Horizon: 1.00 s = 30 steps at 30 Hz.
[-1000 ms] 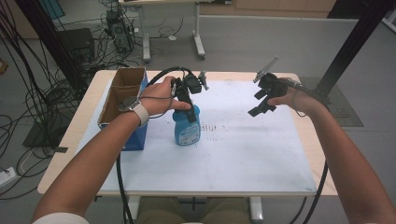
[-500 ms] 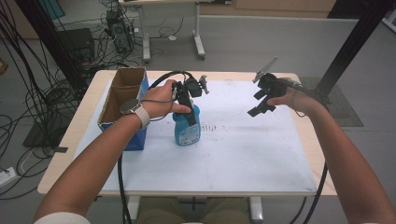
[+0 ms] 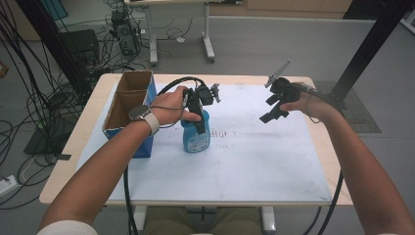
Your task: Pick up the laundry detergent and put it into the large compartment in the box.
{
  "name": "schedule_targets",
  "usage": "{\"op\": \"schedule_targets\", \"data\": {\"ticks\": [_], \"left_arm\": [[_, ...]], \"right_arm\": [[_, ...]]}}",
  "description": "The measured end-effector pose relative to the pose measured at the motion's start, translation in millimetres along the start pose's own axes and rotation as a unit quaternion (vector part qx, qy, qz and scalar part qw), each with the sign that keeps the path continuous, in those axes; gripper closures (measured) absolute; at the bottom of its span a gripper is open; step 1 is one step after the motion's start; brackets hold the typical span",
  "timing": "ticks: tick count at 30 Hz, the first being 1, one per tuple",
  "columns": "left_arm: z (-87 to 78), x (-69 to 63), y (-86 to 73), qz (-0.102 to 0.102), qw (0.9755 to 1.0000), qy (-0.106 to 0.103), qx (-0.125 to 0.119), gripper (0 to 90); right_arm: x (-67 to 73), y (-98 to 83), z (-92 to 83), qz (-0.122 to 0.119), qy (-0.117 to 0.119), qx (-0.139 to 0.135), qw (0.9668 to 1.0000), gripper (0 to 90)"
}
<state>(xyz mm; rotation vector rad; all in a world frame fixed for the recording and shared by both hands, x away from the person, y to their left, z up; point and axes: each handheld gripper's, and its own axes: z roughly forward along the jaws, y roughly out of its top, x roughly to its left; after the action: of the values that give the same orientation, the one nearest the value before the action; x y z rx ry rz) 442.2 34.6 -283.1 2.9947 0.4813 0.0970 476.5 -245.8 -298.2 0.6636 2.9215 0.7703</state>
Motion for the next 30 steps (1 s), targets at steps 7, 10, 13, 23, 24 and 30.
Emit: {"op": "schedule_targets", "data": {"ticks": [7,10,13,23,24,30], "left_arm": [[4.6,-0.5,1.7,0.006,0.9999,0.003,0.012,17.5],[5.5,0.2,2.3,0.008,0.9998,0.004,0.016,18.6],[6.1,0.8,2.5,0.008,0.9998,0.003,0.016,19.4],[6.8,-0.1,2.1,0.011,0.9997,0.012,0.016,26.2],[6.7,-0.1,2.1,0.011,0.9997,0.013,0.016,26.3],[6.3,0.7,1.0,0.015,0.9998,-0.002,0.011,38.1]], "right_arm": [[-0.2,-1.1,0.3,0.002,0.001,-0.001,1.0,8.7],[-0.5,-1.9,-0.3,0.003,0.0,-0.001,1.0,8.7],[-0.7,-2.3,-0.7,0.004,0.0,-0.002,1.0,8.7],[-0.6,-2.6,-0.2,0.004,0.0,-0.001,1.0,8.7],[-0.5,-2.6,-0.1,0.004,0.001,-0.001,1.0,8.7],[-0.4,-1.9,0.3,0.003,0.001,-0.002,1.0,8.7]]}}
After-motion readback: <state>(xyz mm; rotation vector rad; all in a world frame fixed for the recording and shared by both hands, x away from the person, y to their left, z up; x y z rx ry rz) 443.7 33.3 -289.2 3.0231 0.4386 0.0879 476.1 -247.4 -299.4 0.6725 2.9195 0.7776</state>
